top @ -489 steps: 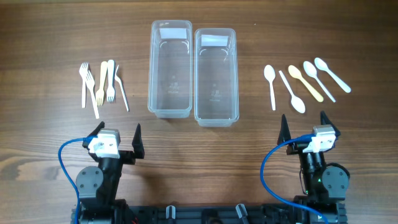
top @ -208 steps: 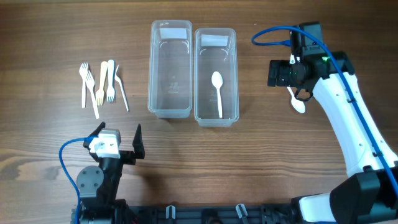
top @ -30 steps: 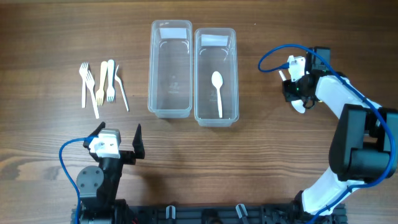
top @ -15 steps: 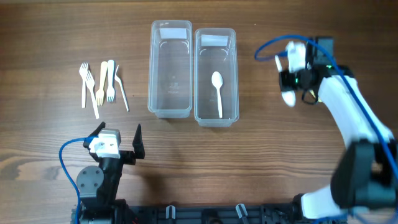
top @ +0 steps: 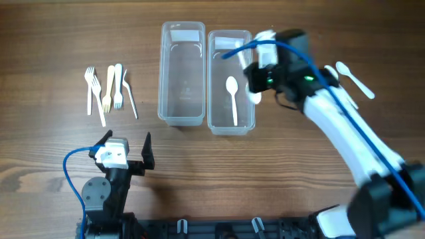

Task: Pack container
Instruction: 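Lower the thin white spoon into the right container and release, then grasp the yellow spoon with the right gripper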

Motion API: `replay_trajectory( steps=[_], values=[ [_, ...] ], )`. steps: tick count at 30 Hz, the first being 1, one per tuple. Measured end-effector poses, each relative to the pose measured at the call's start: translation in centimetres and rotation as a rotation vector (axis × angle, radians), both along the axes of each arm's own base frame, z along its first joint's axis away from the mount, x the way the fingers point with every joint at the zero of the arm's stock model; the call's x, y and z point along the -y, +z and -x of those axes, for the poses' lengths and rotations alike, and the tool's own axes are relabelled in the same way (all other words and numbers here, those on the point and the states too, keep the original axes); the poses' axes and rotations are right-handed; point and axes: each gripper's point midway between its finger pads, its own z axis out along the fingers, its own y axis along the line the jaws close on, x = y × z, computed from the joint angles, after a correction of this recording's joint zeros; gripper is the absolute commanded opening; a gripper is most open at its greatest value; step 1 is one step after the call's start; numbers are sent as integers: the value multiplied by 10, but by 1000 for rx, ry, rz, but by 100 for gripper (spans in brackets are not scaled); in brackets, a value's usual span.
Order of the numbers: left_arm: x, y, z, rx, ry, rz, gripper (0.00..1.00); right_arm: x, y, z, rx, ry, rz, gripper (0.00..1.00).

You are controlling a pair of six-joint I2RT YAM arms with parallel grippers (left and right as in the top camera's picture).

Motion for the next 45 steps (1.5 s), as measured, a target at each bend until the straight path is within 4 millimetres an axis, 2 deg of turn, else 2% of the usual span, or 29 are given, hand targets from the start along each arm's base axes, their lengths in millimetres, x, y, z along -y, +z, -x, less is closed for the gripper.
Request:
replay_trajectory(
  steps=[3,6,8,9,10,14,17,18,20,22,25,27,29,30,34,39,45],
  values=[
    [0,0,0,0,0,0,100,-17,-32,2,-71,35,-17,5],
    [0,0,0,0,0,0,100,-26,-33,2,-75,47,-49,12],
    [0,0,0,0,0,0,100,-29,-30,1,-69,52,-66,63],
    [0,0,0,0,0,0,100,-30,-30,1,-73,50,-70,69],
    [0,0,0,0,0,0,100,-30,-30,2,-74,49,-72,73],
    [0,0,0,0,0,0,100,-30,-28,2,-71,53,-76,75],
    [0,0,0,0,0,0,100,-22,-6,0,-27,46,-95,73],
    [0,0,0,0,0,0,100,-13,9,0,1,33,-95,71],
    [0,0,0,0,0,0,100,18,53,-3,102,-28,-77,69],
    [0,0,0,0,0,0,100,69,109,-1,251,-145,0,69],
    [0,0,0,0,0,0,100,153,152,22,360,-356,199,69],
    [0,0,0,0,0,0,100,209,160,37,364,-499,347,69],
    [0,0,0,0,0,0,100,252,147,42,304,-596,450,69],
    [0,0,0,-1,0,0,100,266,139,41,271,-621,474,69],
    [0,0,0,0,0,0,100,304,98,31,140,-647,508,69],
    [0,0,0,0,0,0,100,312,37,8,5,-550,533,69],
    [0,0,0,0,0,0,100,297,-43,-16,-123,-371,479,57]
  ],
)
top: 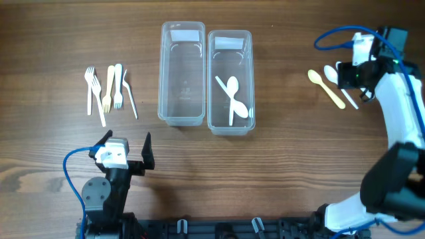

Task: Pack container
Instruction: 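Grasp the yellow spoon with the right gripper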

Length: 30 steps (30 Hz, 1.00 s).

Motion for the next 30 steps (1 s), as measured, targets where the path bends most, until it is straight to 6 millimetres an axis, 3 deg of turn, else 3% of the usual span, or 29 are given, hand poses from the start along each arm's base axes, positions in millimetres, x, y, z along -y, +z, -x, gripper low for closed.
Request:
replay_trajectory(
  steps=[7,13,17,19,24,30],
  values=[
    [0,0,0,0,0,0,100,-15,-55,-13,-66,102,-87,56],
    [0,0,0,0,0,0,100,-20,-99,-6,-158,115,-132,51],
    [0,0,0,0,0,0,100,-23,-101,-6,-160,124,-148,49],
    [0,0,0,0,0,0,100,-24,-104,-6,-164,125,-153,42],
    [0,0,0,0,0,0,100,-26,-110,-6,-172,128,-165,42],
    [0,0,0,0,0,0,100,-26,-111,-6,-174,95,-179,18]
  ],
)
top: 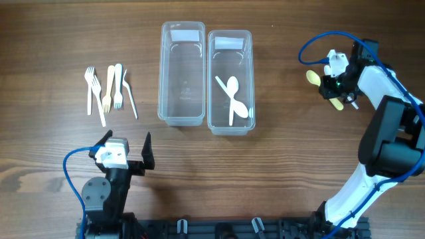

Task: Pack container
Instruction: 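Grasp the yellow spoon with the right gripper, then place the yellow spoon into the right container and open the gripper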

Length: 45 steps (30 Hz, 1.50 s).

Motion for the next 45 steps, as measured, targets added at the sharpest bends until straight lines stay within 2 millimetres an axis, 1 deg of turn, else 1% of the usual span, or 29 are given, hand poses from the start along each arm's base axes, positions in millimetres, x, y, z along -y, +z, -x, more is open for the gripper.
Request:
replay_trajectory(
  steps=[1,3,6,9,11,13,16,18,20,21,23,24,26,28,30,31,33,36,39,41,45],
  values=[
    [0,0,0,0,0,0,100,0,0,0,-2,-6,-2,15],
    [0,0,0,0,0,0,100,0,0,1,-5,-18,-8,5],
    [0,0,0,0,0,0,100,-2,0,1,-7,-46,-27,4],
    [0,0,0,0,0,0,100,-10,1,0,-5,-59,-69,4],
    [0,0,0,0,0,0,100,-19,1,-1,-10,-68,-92,4],
    [0,0,0,0,0,0,100,-45,1,-2,-22,-48,-136,4],
    [0,0,0,0,0,0,100,-71,3,-2,-30,-3,-170,4],
    [0,0,0,0,0,0,100,-93,11,-2,-21,43,-191,4],
    [0,0,0,0,0,0,100,-121,36,-3,22,107,-217,4],
    [0,0,0,0,0,0,100,-134,55,-4,63,137,-230,4],
    [0,0,0,0,0,0,100,-156,97,-5,153,179,-263,4],
    [0,0,0,0,0,0,100,-170,127,-2,217,205,-286,4],
    [0,0,0,0,0,0,100,-191,171,5,311,240,-325,4],
    [0,0,0,0,0,0,100,-207,201,12,375,266,-355,4],
    [0,0,0,0,0,0,100,-221,215,20,396,285,-385,4],
    [0,0,0,0,0,0,100,-229,216,23,388,290,-400,4],
    [0,0,0,0,0,0,100,-239,212,26,363,291,-415,4],
    [0,0,0,0,0,0,100,-258,198,28,321,308,-435,4],
    [0,0,0,0,0,0,100,-283,186,27,304,347,-469,4],
    [0,0,0,0,0,0,100,-299,185,28,308,357,-494,4],
    [0,0,0,0,0,0,100,-318,190,30,326,357,-504,4]
  ],
)
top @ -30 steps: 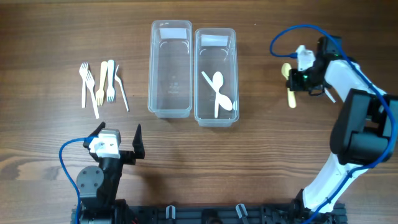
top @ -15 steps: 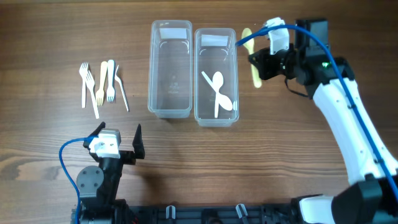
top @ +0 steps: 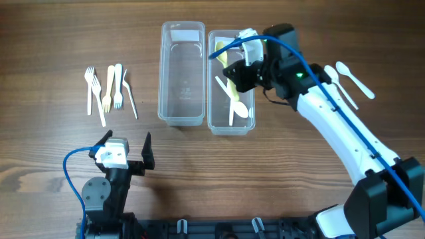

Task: Pack container
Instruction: 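Place the yellow spoon into the right container and open the gripper, then grasp a white spoon from the remaining pair with the right gripper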

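Observation:
Two clear plastic containers stand side by side at the back. The left container [top: 180, 121] holds nothing. In the right container [top: 230, 129] lie two white spoons [top: 234, 106], crossed. My right gripper [top: 238, 73] hangs over that container's far half, shut on a pale yellow spoon [top: 228, 64]. Two more white spoons [top: 353, 79] lie on the table to the right, one partly hidden by the arm. My left gripper [top: 127, 151] rests open near the front left, with nothing in it.
Several white and cream forks [top: 106, 89] lie in a row on the wooden table [top: 279, 172] left of the containers. The right arm [top: 332, 126] and its blue cable stretch diagonally from the front right corner to the containers.
My right gripper was down on the yellow spoon at the right of the table. It is now over the right container with that spoon in it. The left arm is where it was.
My right gripper first stood over the right container, which held one white spoon. Then two spoons lay in it, and the gripper was out by the loose spoons at the right. It then sat on the yellow spoon, which it now holds over the container.

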Motion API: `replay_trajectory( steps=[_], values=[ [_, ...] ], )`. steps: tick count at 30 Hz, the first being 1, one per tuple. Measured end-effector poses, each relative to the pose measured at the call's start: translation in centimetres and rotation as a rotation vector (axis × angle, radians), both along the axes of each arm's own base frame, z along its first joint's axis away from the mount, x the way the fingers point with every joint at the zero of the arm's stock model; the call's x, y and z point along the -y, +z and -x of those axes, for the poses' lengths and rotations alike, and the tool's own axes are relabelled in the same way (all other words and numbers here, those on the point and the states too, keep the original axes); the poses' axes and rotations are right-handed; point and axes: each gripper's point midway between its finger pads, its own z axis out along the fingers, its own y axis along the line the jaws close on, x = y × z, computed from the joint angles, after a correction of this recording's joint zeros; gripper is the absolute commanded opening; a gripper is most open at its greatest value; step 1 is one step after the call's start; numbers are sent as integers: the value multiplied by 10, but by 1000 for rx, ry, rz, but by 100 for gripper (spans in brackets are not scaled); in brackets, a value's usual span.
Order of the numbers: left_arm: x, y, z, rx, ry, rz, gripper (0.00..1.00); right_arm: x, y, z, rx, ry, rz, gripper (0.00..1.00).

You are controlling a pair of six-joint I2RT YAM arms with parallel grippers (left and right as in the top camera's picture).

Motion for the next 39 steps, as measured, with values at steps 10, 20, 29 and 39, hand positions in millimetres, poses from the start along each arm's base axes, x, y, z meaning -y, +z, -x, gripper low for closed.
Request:
replay_trajectory(
  steps=[10,20,29,39],
  values=[
    [0,0,0,0,0,0,100,8,-9,-9,-35,-110,23,5],
    [0,0,0,0,0,0,100,-1,-58,-18,-129,-104,24,57],
    [0,0,0,0,0,0,100,74,51,-25,128,-244,22,71],
    [0,0,0,0,0,0,100,328,45,-7,116,-721,598,74]
  ],
)
